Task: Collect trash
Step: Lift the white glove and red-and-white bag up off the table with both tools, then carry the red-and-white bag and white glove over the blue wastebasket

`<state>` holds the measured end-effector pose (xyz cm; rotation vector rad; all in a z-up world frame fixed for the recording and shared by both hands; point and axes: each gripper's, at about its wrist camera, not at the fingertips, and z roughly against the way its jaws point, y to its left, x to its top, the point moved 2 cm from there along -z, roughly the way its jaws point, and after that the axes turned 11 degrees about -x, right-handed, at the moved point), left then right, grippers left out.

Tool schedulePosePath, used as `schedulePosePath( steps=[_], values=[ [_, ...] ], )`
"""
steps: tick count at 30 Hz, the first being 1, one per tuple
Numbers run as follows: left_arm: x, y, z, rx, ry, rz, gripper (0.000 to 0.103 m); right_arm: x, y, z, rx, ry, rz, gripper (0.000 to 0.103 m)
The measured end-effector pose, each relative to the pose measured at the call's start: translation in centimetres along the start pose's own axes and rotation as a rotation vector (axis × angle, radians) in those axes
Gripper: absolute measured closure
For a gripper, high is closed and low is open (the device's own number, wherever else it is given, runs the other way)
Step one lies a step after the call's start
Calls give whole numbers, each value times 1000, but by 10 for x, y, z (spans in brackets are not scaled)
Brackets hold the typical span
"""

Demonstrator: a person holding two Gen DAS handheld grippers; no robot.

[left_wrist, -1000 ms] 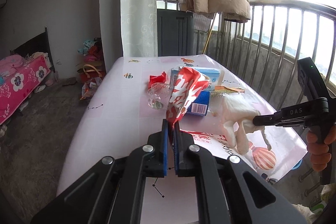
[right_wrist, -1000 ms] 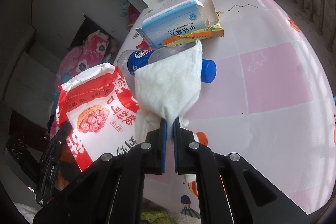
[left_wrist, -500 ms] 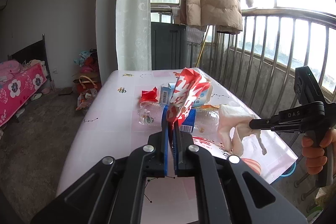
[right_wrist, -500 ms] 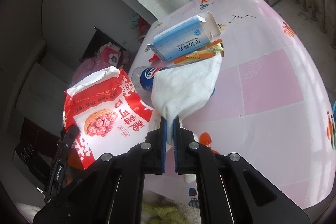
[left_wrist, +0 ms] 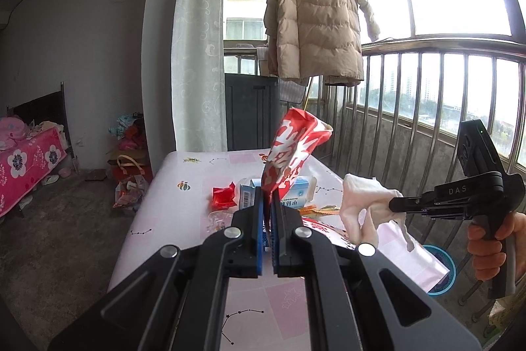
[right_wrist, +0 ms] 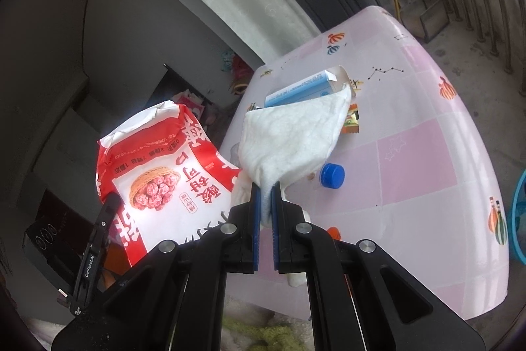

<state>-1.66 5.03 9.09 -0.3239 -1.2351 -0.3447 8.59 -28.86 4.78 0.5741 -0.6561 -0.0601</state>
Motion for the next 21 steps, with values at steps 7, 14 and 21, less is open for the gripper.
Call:
schedulePosePath(
  steps=[7,14,21],
  values=[
    [16,-14,-8,-60,-35,-36,100,7,-12,18,-15,-52,-26,99],
    [33,-37,-32,-135,-62,-74,100,12,-31,39,-43,-107,-68,99],
    [43,-64,-58,-207,-67,-80,100,11,-53,60,-76,-154,-117,99]
  ],
)
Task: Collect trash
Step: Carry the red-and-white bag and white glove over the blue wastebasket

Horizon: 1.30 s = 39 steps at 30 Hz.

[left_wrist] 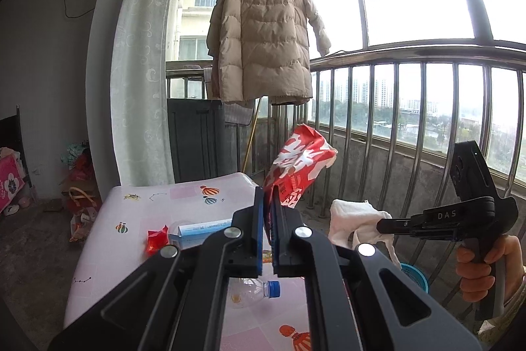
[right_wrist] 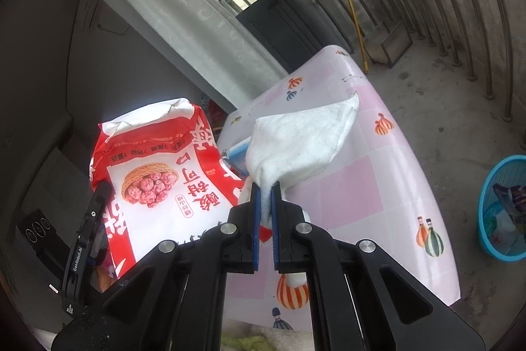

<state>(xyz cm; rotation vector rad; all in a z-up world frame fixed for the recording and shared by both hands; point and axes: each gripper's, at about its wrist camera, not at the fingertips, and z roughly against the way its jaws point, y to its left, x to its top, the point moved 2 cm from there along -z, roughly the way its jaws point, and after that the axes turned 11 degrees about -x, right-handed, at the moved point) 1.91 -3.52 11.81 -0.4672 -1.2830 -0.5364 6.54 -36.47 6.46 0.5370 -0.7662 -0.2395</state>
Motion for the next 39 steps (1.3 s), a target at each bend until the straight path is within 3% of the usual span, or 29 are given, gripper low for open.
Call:
schedulePosePath(
  steps=[26,34,39],
  values=[
    [28,-80,-88,-211,22,-85,100,8,-77,42,-75,-123,-196,99],
    [32,-121,-147,-396,105,-108,100,2,-121,71,-214,-218,-321,99],
    [16,-163,-208,-501,247,-120,100,-11,-166,78,-320,-248,-438,99]
  ],
)
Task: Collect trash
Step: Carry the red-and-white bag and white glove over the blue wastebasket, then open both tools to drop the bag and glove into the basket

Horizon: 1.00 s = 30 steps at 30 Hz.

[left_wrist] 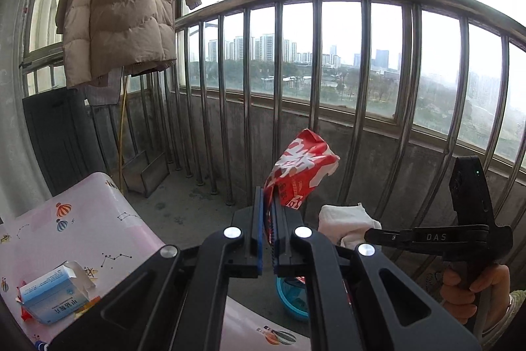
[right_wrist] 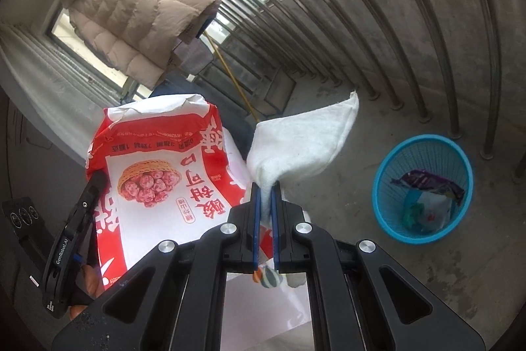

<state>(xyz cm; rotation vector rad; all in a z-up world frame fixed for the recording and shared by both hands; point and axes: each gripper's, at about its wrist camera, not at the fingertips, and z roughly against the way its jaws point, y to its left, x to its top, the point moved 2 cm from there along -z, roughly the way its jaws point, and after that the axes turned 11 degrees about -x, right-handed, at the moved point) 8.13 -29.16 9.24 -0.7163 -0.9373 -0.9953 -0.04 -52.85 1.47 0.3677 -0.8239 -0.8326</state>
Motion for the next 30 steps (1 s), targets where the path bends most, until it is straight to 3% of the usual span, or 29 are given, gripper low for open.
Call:
schedulePosePath(
  steps=[4,10,18,21,24,26,28,30],
  values=[
    [-14,-6,-70,-43,173,15,100,-3,-36,-19,-109,17,-76,99],
    [-53,-10,-159,-109,476,84,100,-22,-86,-57,-184,114,-194,99],
    [-109,-11,-260,-107,802,178,100,-43,-144,-119,-248,268,-333,99],
    [-124,-12,-295,-95,857,194,99,-42,-164,-142,-260,304,-392,99],
    [-136,-7,-334,-97,858,255,96,-29,-182,-167,-305,310,-425,97],
    [-144,-3,-358,-93,885,290,86,-19,-196,-183,-325,309,-447,91],
    [-150,4,-371,-58,917,331,69,-14,-209,-191,-356,314,-474,75],
    [-144,13,-367,-33,882,385,67,-11,-213,-187,-368,299,-475,60]
  ],
)
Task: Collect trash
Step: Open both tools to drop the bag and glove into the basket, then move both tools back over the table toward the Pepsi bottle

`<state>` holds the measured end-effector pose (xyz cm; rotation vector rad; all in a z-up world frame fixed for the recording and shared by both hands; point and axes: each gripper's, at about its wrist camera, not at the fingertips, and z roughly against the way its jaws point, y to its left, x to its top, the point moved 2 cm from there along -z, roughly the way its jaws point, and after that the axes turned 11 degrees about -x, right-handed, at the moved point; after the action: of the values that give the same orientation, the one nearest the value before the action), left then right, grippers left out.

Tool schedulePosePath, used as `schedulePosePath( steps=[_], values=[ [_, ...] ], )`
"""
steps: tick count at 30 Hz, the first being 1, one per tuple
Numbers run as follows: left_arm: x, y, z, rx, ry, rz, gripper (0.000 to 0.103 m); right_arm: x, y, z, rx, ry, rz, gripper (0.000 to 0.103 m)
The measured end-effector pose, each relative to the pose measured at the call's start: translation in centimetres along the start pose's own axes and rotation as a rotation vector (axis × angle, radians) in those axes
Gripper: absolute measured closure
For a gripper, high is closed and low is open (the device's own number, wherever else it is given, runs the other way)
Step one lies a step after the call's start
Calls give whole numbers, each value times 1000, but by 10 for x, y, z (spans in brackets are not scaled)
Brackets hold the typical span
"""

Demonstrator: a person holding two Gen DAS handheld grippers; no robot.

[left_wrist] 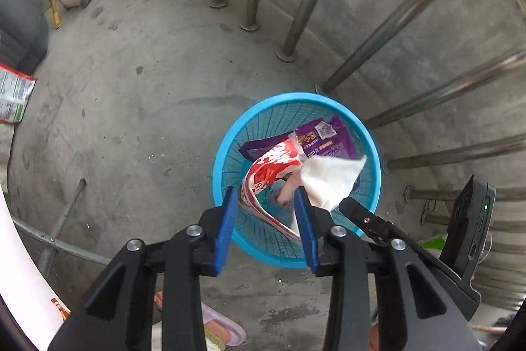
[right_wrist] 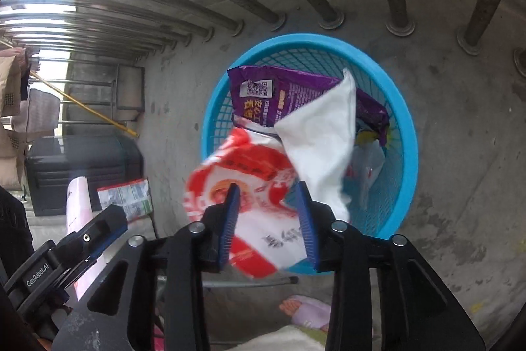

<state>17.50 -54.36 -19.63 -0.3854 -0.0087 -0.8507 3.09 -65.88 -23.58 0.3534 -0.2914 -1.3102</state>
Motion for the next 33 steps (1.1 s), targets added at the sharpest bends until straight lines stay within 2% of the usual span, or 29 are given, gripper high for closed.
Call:
schedulePosePath(
  steps=[1,3,9,12,16,21,24,28,33],
  values=[
    [0,2,5,-22,-21,14,62,0,-2,3,2,-14,0,57],
    [2,3,17,-48,-64,17,57,-2,-4,11,24,-39,11,53],
    [2,-7,58,-67,-160,-15,57,-6,-14,29,100,-69,-32,52],
    [-7,-16,96,-90,-222,-66,57,-12,-8,45,146,-95,-38,51],
    [-33,-24,166,-108,-335,-146,56,-27,12,75,202,-142,10,50],
    [-88,-11,257,-48,-487,-208,49,-54,54,116,210,-195,164,50],
    [-130,8,300,-11,-565,-206,47,-72,81,138,229,-217,254,49],
    [-193,50,344,69,-701,-138,47,-99,121,158,265,-227,397,49],
    [-288,111,382,161,-857,23,47,-142,164,176,324,-198,582,49]
  ],
)
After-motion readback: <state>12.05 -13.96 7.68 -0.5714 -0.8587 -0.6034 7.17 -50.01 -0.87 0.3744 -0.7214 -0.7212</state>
